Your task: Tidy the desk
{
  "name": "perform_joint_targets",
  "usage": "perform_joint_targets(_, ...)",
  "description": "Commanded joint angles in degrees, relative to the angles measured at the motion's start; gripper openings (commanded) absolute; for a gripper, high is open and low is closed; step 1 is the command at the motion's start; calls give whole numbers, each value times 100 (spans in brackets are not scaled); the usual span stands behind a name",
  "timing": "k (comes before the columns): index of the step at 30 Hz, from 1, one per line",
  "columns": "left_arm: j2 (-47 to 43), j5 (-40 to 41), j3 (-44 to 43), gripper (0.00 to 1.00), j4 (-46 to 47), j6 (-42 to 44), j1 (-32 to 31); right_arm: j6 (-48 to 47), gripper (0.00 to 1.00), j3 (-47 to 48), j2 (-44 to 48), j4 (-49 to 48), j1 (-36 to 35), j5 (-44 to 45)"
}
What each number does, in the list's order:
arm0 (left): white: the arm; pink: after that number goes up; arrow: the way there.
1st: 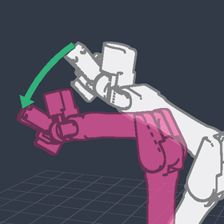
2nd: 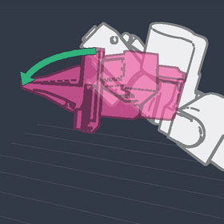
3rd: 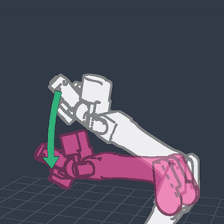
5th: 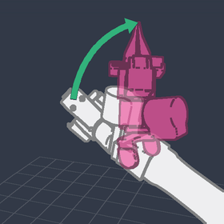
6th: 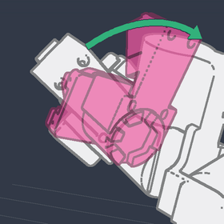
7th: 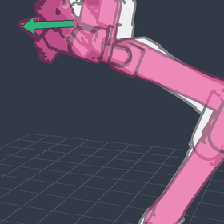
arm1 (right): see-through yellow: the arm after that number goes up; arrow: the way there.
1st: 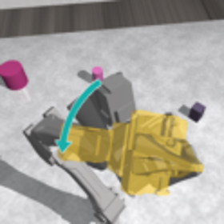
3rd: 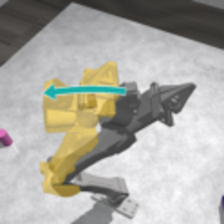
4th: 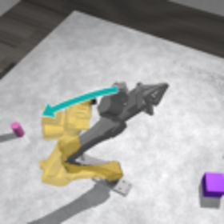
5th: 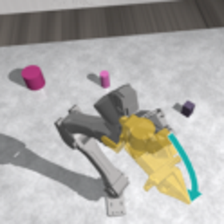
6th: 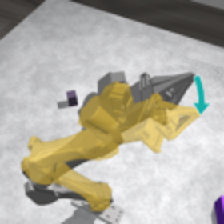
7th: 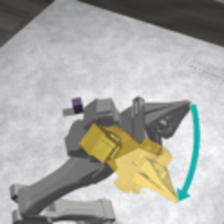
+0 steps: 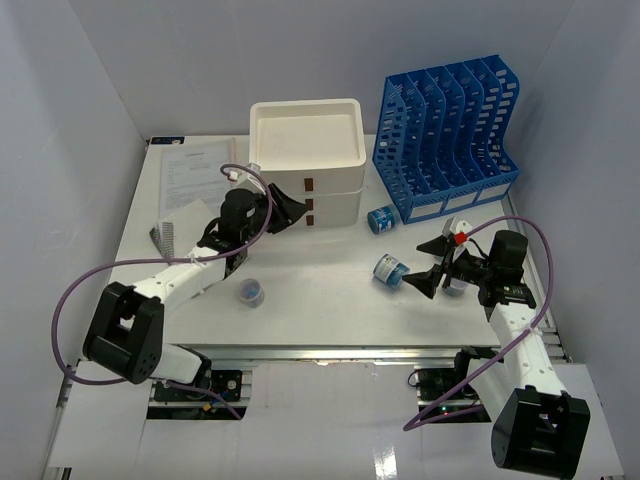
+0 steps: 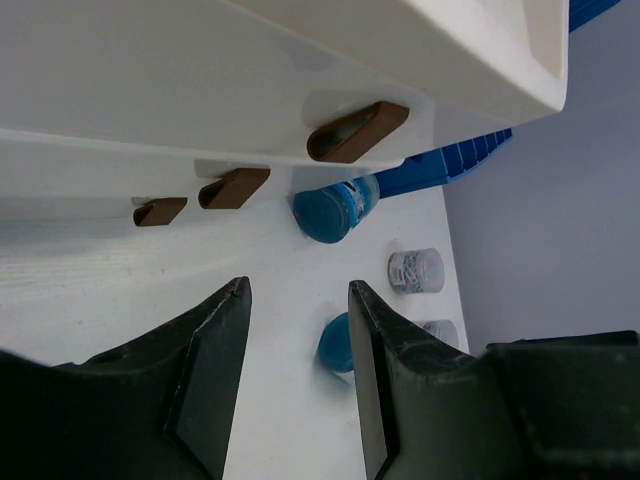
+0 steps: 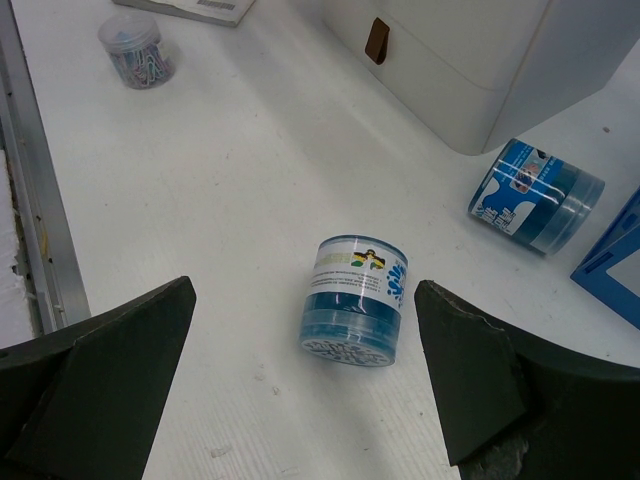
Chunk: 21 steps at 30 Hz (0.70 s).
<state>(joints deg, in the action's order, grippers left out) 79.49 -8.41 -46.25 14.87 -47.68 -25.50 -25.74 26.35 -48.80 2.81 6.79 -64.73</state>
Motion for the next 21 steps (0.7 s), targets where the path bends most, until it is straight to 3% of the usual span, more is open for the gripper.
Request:
perform_joint_targets(1, 552, -353, -266, 54, 356, 589, 2, -45, 97, 37, 26, -115, 42, -136)
perform_joint_targets(8, 1168, 496, -574, 56, 828, 1196, -96, -63, 96, 45, 71, -104, 77, -129)
perform_joint_targets(14, 1458, 747, -857, 57, 961, 1454, -227, -63, 96, 55, 37, -96, 86, -154)
perform_joint_targets(21, 1612, 1964, -856, 56, 1242, 1623, -614, -63, 96, 55, 20, -96, 87, -163)
